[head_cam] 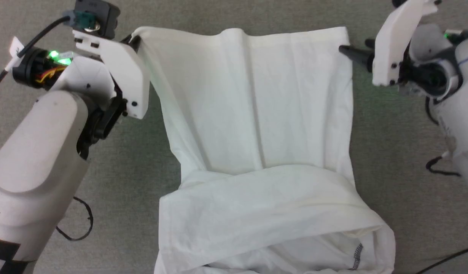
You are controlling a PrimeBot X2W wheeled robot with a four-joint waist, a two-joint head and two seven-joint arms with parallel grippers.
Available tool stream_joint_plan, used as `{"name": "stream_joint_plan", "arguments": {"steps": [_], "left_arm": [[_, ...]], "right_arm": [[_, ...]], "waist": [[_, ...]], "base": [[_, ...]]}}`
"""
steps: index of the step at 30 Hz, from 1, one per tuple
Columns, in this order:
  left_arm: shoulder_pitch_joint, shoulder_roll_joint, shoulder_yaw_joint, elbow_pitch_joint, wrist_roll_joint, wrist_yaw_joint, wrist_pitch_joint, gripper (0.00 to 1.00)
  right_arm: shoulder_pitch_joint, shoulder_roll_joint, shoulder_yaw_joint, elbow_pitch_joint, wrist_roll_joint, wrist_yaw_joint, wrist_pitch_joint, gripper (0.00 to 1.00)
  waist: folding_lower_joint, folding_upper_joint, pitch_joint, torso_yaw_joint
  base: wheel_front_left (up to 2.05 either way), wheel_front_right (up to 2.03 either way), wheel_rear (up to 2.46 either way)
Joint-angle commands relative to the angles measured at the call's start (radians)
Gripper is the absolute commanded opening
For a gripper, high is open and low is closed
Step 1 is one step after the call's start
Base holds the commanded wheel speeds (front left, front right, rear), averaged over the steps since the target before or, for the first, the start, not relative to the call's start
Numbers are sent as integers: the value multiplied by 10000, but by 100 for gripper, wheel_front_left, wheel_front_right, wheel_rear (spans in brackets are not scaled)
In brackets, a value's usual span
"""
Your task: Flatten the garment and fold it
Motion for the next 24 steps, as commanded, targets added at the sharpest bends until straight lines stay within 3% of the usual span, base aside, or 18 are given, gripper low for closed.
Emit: {"name": "stream_joint_plan", "arguments": {"steps": [1, 8, 9, 10, 11, 13, 18, 24], "left_arm": [[-245, -7, 19, -198, 66, -38, 10, 0], [-417, 52, 84, -565, 58, -43, -80, 0], [-413, 61, 96, -569, 42, -37, -88, 0], [-405, 78, 107, -565, 31, -38, -107, 0], [-395, 94, 113, -555, 28, -32, -119, 0], [-362, 102, 113, -536, 3, -16, -121, 0], [-320, 150, 116, -458, -47, -14, -107, 0], [-525, 145, 80, -110, -11, -177, -311, 0]], "right_arm": [[-485, -48, 173, 424, 193, -9, 131, 100], [-1074, 14, 1527, 1462, 758, -9, 945, 100], [-1056, 11, 1739, 1599, 893, -9, 1221, 63], [-1018, 9, 1964, 1724, 1051, -9, 1583, 10], [-975, 12, 2132, 1837, 1242, -9, 1961, 0], [-913, -22, 2391, 2087, 1575, -9, 2781, 0], [-1010, -147, 2686, 2017, 1931, -9, 3132, 0], [-1459, -677, 2983, 1378, 1947, -9, 1686, 0]], "waist": [[-3, 0, 530, 377], [-3, 0, 1003, 595], [-3, 0, 1033, 609], [-3, 0, 1051, 618], [-3, 0, 1058, 623], [-3, 0, 1050, 642], [-3, 0, 984, 616], [-3, 0, 541, 548]], "base": [[0, 0, 0], [0, 0, 0], [0, 0, 0], [0, 0, 0], [0, 0, 0], [0, 0, 0], [0, 0, 0], [0, 0, 0]]}}
